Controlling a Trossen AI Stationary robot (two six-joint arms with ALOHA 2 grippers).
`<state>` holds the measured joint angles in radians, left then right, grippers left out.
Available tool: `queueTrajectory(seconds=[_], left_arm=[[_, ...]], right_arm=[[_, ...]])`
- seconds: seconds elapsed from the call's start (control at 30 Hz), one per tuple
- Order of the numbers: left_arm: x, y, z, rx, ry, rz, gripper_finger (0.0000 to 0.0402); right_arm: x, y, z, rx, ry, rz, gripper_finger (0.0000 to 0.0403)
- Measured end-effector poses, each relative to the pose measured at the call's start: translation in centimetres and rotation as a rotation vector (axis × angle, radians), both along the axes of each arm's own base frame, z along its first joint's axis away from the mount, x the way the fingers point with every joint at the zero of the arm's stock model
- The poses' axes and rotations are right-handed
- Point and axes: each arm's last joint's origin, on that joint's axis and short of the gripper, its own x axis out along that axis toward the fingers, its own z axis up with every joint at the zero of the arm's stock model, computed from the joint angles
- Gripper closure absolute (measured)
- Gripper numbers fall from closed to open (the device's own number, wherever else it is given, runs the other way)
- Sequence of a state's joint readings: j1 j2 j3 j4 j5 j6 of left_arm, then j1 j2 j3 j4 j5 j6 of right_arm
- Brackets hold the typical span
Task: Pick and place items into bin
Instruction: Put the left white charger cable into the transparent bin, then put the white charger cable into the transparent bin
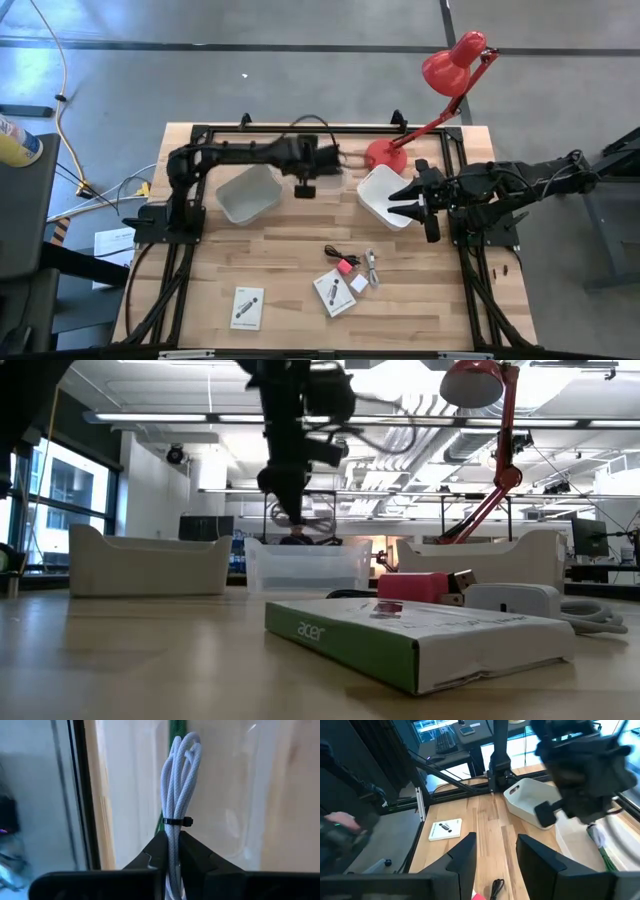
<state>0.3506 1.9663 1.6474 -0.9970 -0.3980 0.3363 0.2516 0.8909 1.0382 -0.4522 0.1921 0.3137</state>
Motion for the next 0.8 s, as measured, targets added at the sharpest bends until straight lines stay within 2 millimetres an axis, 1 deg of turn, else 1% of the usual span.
queueTrajectory(seconds=[0.1, 0.17, 0.27, 0.33, 0.43, 0.67, 0.8], left_arm=[[-0.9, 1.9, -0.5, -0.053, -0.016, 0.029, 0.0385], [-1.0, 2.8, -0.8, -0.080, -0.052, 0.030, 0.0385], [-1.1, 3.6, -1.0, -0.122, -0.106, 0.020, 0.0376], [-0.9, 3.7, -0.9, -0.138, -0.132, -0.004, 0.0365], [-0.7, 3.8, -0.8, -0.127, -0.142, -0.034, 0.0340], [-0.6, 3.8, -0.8, -0.116, -0.152, -0.035, 0.0254], [-0.5, 3.7, -0.6, -0.157, -0.168, -0.049, 0.0214]], right_arm=[[0.0, 0.0, 0.0, -0.001, -0.001, -0.002, 0.0274], [0.0, 0.0, 0.0, -0.002, -0.001, -0.005, 0.0274], [0.0, 0.0, 0.0, -0.002, -0.001, -0.007, 0.0274], [0.0, 0.0, 0.0, 0.006, -0.001, -0.010, 0.0274], [0.0, -0.1, 0.0, 0.019, 0.005, -0.026, 0.0274], [-0.2, -0.2, -0.5, 0.054, 0.050, -0.078, 0.0274], [-0.5, -0.2, -1.4, 0.121, 0.158, -0.105, 0.0274]])
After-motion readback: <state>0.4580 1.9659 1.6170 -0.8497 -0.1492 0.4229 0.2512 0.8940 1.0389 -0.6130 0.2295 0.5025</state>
